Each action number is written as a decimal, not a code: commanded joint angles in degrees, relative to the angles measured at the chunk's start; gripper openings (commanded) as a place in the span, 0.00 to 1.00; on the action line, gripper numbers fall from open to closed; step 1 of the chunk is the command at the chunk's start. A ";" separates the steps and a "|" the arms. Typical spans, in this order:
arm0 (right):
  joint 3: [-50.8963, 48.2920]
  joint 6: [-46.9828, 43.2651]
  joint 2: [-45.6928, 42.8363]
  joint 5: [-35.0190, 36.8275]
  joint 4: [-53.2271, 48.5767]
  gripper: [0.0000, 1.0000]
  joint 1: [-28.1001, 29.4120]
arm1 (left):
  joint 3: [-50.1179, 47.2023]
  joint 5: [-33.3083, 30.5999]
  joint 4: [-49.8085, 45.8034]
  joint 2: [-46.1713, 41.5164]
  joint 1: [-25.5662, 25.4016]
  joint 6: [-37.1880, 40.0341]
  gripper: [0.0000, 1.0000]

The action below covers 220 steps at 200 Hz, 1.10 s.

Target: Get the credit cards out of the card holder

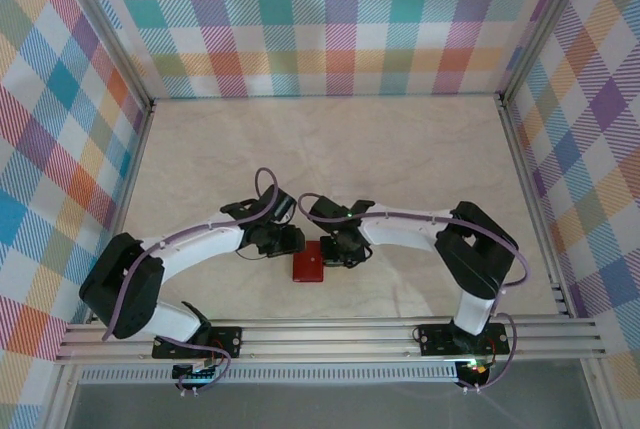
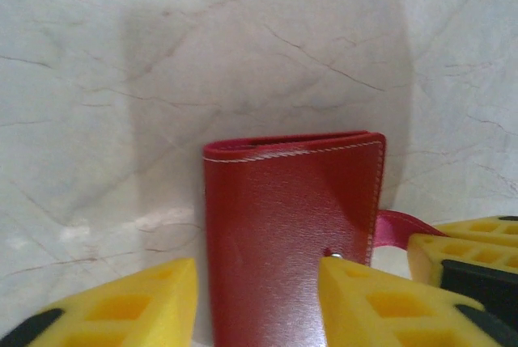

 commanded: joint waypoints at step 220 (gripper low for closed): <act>-23.77 6.61 1.14 -25.38 42.23 0.13 -10.90 | 20.15 -9.96 -19.44 17.95 -12.22 -0.56 0.77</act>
